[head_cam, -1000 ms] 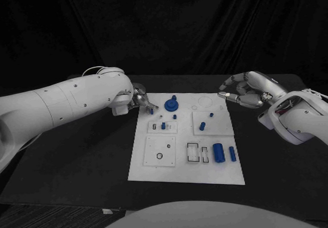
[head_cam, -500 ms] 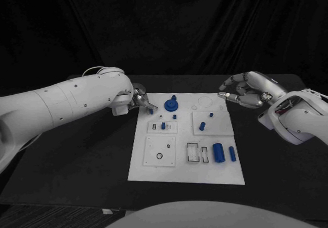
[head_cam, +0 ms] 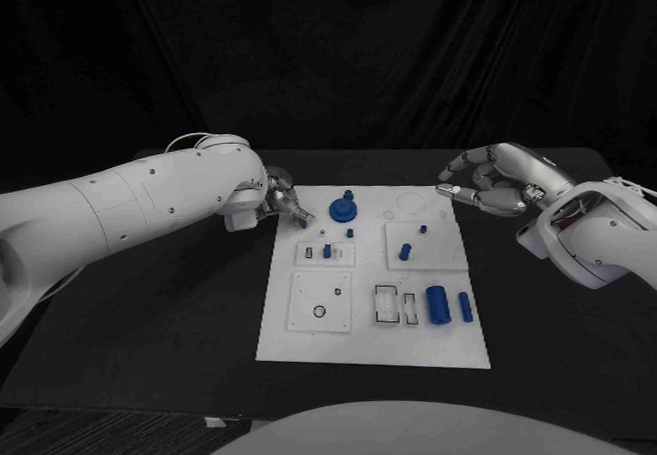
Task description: Assemble the parts on the task board
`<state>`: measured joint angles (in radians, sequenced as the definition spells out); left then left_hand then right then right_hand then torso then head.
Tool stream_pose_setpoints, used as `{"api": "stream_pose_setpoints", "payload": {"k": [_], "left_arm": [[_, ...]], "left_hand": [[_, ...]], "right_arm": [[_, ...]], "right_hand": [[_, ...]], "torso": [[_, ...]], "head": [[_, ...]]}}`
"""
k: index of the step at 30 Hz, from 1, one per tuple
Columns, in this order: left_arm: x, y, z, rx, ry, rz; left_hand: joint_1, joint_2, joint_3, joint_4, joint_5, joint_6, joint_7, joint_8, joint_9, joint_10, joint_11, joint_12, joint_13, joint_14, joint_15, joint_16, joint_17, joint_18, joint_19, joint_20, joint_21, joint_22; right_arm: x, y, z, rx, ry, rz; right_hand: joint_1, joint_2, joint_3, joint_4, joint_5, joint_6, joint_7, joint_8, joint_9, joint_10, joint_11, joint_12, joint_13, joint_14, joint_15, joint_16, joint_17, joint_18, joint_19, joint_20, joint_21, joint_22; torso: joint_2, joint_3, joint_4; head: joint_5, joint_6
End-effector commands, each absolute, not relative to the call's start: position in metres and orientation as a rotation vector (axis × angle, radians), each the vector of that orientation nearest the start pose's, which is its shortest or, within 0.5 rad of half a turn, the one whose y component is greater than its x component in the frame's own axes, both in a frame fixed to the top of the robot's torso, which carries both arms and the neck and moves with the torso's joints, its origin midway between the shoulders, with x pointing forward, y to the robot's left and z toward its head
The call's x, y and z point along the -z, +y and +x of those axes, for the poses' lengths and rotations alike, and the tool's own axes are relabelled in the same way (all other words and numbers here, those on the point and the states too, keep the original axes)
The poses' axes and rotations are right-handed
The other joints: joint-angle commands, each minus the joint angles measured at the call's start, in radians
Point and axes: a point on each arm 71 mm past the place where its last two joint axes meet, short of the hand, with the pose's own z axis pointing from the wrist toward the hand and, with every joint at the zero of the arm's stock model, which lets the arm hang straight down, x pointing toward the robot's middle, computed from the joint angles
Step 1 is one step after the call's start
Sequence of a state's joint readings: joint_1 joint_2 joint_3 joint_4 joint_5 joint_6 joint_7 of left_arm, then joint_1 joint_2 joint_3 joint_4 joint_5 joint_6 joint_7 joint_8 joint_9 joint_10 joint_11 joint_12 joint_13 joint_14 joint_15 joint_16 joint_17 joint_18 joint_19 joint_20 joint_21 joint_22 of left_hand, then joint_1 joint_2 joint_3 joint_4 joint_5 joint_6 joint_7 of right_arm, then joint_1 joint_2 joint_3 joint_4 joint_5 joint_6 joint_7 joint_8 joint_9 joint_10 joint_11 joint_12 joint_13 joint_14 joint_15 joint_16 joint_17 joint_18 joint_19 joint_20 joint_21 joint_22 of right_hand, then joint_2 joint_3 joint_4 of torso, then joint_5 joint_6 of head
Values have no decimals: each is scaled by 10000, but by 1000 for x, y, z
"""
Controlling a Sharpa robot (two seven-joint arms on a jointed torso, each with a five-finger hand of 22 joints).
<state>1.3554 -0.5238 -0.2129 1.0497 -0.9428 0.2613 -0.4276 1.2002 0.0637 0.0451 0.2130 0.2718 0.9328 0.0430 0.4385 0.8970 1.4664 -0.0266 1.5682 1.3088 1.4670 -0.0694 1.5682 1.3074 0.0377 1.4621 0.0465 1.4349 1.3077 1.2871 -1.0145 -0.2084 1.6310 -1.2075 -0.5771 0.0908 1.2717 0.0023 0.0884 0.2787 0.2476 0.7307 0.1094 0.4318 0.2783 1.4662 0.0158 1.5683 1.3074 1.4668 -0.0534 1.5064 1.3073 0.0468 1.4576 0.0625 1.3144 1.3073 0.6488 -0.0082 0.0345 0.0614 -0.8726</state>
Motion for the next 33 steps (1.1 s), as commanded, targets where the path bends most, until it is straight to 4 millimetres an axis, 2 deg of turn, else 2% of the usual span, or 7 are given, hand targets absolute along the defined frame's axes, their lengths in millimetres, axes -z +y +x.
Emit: {"api": "stream_pose_setpoints", "payload": {"k": [1, 5, 9, 13, 33], "left_arm": [[225, 191, 556, 3349, 24074, -1703], [225, 192, 556, 3348, 24074, -1708], [225, 192, 556, 3350, 24075, -1710], [225, 192, 556, 3346, 24078, -1717], [227, 197, 556, 3289, 24147, -1779]], "left_hand": [[88, 0, 24, -60, 95, 64, -38, -77, 3, 1044, 25, 26, 2620, 1038, 36, 26, 2634, 40, -33, 17, -50, 1967], [169, -32, 172, -149, 527, 64, -46, -157, 12, 1044, 19, 26, 2620, 1038, 32, 26, 2634, 45, -47, 9, -80, 1972], [241, -38, 283, -217, 674, 59, -54, -194, 18, 1044, 11, 26, 2620, 1038, 26, 26, 2634, 46, -49, 6, -89, 1977], [335, -37, 467, -301, 665, 50, -63, -238, 22, 1044, 2, 26, 2620, 1038, 18, 26, 2634, 45, -45, 1, -92, 1986], [257, -471, 1820, -685, 1851, 69, -50, -400, 177, 1044, 3, 26, 2620, 1038, 17, 26, 2634, 66, -93, -9, -218, 2011]], "right_arm": [[179, -255, 454, -7646, 15212, 322], [180, -255, 454, -7643, 15238, 322], [180, -255, 454, -7641, 15265, 320], [180, -255, 454, -7634, 15303, 321], [182, -255, 453, -7605, 15420, 354]], "right_hand": [[63, 38, -29, 35, 35, 59, 10, 35, -16, 1046, 41, 25, 2634, 760, 58, -40, 1363, 138, -22, -3, -35, 1817], [70, 50, -24, 36, 47, 62, 10, 37, -20, 1046, 43, 25, 2634, 759, 59, -44, 1356, 141, -28, -3, -51, 1812], [78, 77, -13, 40, 63, 69, 10, 40, -25, 1046, 45, 25, 2634, 757, 61, -50, 1347, 141, -28, -2, -54, 1812], [86, 91, -6, 39, 71, 72, 10, 42, -28, 1046, 44, 25, 2634, 756, 62, -51, 1346, 141, -28, -2, -56, 1812], [204, 159, 54, -2, 199, 91, 8, 51, -58, 1046, 47, 25, 2634, 746, 64, -75, 1308, 157, -57, 1, -140, 1790]], "torso": [[1, -1, -1], [1, -1, -1], [2, -1, 5], [6, -1, 5], [2, 0, 2]], "head": [[-1, 0], [5, 0], [5, 0], [13, 0], [27, 0]]}}
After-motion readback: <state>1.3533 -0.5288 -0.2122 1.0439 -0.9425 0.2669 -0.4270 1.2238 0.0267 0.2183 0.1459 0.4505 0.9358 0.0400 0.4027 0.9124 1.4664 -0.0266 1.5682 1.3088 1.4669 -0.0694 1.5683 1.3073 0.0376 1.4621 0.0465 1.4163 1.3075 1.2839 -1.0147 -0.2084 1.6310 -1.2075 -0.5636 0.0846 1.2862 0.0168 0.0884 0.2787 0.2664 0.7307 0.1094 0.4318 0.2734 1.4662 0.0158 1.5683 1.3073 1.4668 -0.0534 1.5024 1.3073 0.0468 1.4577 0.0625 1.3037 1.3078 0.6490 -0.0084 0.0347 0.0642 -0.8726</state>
